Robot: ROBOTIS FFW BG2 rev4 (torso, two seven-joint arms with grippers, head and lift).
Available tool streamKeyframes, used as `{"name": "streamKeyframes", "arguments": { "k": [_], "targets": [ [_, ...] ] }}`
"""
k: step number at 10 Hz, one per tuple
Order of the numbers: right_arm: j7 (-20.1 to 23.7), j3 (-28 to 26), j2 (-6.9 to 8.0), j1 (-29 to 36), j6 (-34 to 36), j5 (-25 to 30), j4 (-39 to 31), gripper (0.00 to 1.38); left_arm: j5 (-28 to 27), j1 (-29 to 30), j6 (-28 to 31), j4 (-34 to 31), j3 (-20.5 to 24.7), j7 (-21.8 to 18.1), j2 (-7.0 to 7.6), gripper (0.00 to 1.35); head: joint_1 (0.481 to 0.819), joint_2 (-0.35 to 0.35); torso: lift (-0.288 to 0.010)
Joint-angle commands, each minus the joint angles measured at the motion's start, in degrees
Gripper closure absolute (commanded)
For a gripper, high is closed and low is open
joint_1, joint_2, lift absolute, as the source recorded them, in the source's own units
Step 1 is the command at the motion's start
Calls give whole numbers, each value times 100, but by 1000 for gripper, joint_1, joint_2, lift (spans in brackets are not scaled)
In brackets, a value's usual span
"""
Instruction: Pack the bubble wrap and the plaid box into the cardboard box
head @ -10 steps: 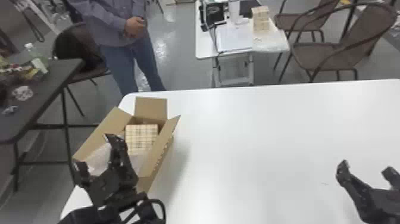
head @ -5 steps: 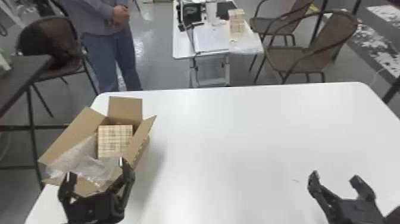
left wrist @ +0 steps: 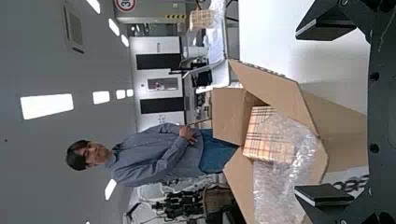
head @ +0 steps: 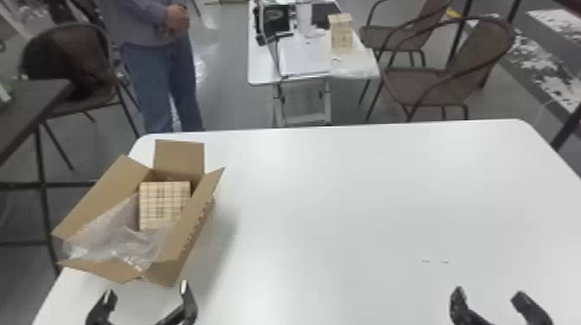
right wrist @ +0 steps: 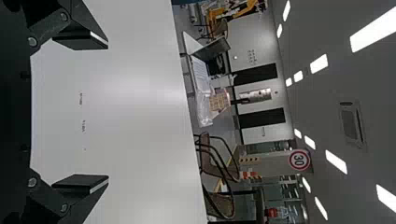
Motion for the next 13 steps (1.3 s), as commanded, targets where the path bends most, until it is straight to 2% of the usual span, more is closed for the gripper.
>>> {"name": "streamKeyframes", "arguments": {
  "k": [1,2,3,5,13],
  "targets": [
    [-6,8,-14,364,133,181,-226,268,55,217,-10,-22,13,37,-270,137,695,113,-102],
    [-6,-9,21,443,168,252,-288,268,28,305,-28,-14,57,20,-489,131,695,125,-102],
    [-6,-18,39,399,229,419,-349,268,37,323,16,-5,92,-59,-542,137,695,138,-102],
    [-6,-9,47,390,221,383,-323,268,134,270,25,-5,13,2,-349,139,695,144,-102],
    [-6,-9,118,311,221,463,-297,268,143,173,-90,83,-5,29,-349,139,695,141,-102]
  ]
}}
